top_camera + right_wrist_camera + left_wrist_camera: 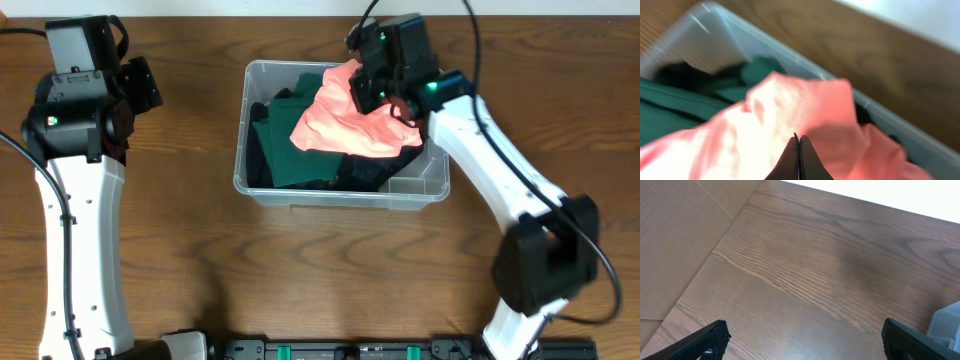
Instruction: Pack container
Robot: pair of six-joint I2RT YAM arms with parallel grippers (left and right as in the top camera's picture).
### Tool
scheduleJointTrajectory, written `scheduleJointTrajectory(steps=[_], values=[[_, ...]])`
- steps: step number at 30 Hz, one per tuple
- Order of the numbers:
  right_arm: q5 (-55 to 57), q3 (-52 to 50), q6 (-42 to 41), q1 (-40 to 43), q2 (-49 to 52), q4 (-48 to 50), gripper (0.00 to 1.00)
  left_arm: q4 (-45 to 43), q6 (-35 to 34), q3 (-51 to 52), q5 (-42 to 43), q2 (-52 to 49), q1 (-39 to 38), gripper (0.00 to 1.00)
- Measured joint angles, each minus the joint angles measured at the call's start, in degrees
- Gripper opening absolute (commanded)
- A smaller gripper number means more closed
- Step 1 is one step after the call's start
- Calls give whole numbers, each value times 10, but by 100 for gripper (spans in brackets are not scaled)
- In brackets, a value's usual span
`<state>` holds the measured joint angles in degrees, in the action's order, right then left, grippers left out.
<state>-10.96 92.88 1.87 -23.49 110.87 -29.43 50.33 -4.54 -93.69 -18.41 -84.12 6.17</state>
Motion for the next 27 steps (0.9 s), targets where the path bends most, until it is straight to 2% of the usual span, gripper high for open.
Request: scheduleJointTrajectory(steps=[6, 11, 13, 14, 15, 16, 18, 27], values=[[-6, 0, 0, -8, 74, -7, 1, 0, 0, 0, 0, 0, 0, 98], [-5, 1, 0, -10, 72, -8, 2, 0, 0, 0, 0, 0, 0, 98], [-4, 1, 0, -11, 68, -10, 14, 0, 0, 0, 0, 0, 0, 98], [-3, 1, 0, -11, 64, -11, 27, 0, 0, 0, 0, 0, 0, 98], [-2, 1, -2, -11, 59, -13, 47, 0, 0, 0, 0, 0, 0, 98], [0, 1, -2, -10, 48, -15, 61, 0, 0, 0, 0, 0, 0, 98], [-1, 0, 0, -9, 23, -20, 99, 0, 0, 0, 0, 0, 0, 98], [-27, -1, 0, 44, -171, -26, 99, 0, 0, 0, 0, 0, 0, 98]])
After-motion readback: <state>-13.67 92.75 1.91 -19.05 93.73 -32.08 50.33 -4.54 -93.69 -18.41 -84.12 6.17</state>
